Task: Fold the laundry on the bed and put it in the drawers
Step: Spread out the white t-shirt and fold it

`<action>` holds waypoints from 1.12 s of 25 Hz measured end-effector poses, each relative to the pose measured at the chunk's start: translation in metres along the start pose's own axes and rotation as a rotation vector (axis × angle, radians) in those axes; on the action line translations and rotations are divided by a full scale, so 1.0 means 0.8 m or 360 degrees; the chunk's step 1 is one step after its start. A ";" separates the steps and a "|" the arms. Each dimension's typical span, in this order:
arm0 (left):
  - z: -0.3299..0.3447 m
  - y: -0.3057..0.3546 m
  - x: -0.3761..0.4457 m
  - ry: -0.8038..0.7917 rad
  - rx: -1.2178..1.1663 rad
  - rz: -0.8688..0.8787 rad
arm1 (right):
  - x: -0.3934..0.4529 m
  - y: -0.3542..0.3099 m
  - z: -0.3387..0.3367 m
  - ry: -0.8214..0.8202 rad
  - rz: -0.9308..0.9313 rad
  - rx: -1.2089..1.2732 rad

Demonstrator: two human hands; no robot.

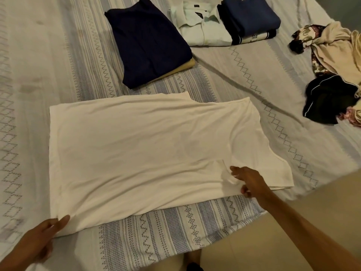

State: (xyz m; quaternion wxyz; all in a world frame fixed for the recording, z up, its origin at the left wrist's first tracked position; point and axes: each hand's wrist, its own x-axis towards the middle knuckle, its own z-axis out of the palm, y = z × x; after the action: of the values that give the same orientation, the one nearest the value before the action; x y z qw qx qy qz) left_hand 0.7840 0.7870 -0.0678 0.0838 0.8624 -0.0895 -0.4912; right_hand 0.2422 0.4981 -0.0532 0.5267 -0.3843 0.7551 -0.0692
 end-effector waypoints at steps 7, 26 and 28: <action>0.015 -0.003 -0.028 0.0066 -0.0164 0.0221 | -0.026 0.043 -0.028 -0.0145 -0.0233 -0.0179; -0.001 -0.021 -0.030 -0.0168 -0.0550 0.0421 | -0.006 0.021 -0.040 -0.0421 0.0021 -0.0159; -0.003 -0.022 -0.027 -0.0187 -0.0507 0.0409 | -0.006 0.026 -0.041 -0.0415 0.0039 -0.0193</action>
State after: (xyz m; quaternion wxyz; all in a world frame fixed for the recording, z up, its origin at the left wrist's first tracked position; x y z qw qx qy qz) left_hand 0.7770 0.8090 -0.0527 0.2757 0.7896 -0.1247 -0.5338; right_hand 0.2044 0.5056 -0.0455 0.5969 -0.4118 0.6878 0.0335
